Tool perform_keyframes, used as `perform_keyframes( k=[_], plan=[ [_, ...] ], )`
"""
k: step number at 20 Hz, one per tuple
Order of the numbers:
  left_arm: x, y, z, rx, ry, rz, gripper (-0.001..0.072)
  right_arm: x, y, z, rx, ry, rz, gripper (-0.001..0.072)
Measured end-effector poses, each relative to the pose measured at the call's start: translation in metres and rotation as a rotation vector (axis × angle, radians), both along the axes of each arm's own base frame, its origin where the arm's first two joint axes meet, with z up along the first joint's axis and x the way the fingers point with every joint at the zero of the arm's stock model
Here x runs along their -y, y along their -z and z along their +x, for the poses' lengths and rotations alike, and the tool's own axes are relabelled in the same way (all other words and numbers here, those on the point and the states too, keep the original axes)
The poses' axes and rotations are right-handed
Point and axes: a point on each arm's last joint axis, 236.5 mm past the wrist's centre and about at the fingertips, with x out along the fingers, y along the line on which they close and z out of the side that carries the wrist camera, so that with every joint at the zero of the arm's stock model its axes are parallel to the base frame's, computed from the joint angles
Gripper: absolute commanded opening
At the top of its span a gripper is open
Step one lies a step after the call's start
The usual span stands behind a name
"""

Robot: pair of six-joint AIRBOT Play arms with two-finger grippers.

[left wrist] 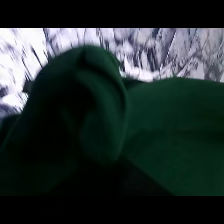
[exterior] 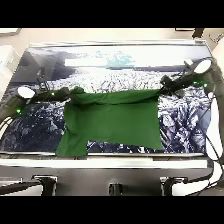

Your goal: Fold the clothes and pants, and hang the long-sleeved shirts on hangers.

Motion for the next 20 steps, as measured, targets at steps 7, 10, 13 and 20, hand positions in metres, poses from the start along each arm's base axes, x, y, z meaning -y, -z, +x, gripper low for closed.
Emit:
perform_keyframes(
  k=[7,10,13,20],
  plan=[
    [-0.062,0.000,-0.028,-0.211,0.008,-0.011,0.0577,0.085,0.006,-0.063,-0.202,-0.031,-0.136,0.0622],
    [-0.092,0.031,-0.082,-0.430,0.038,0.018,0.0577,0.112,0.010,-0.109,-0.342,-0.029,-0.129,0.0626],
    [-0.081,0.064,-0.126,-0.569,0.088,-0.016,0.0577,0.107,0.029,-0.150,-0.434,-0.040,-0.093,0.0695],
    [-0.038,0.107,-0.150,-0.609,0.148,-0.051,0.0505,0.063,0.084,-0.231,-0.589,-0.082,0.050,0.0701]
  ],
)
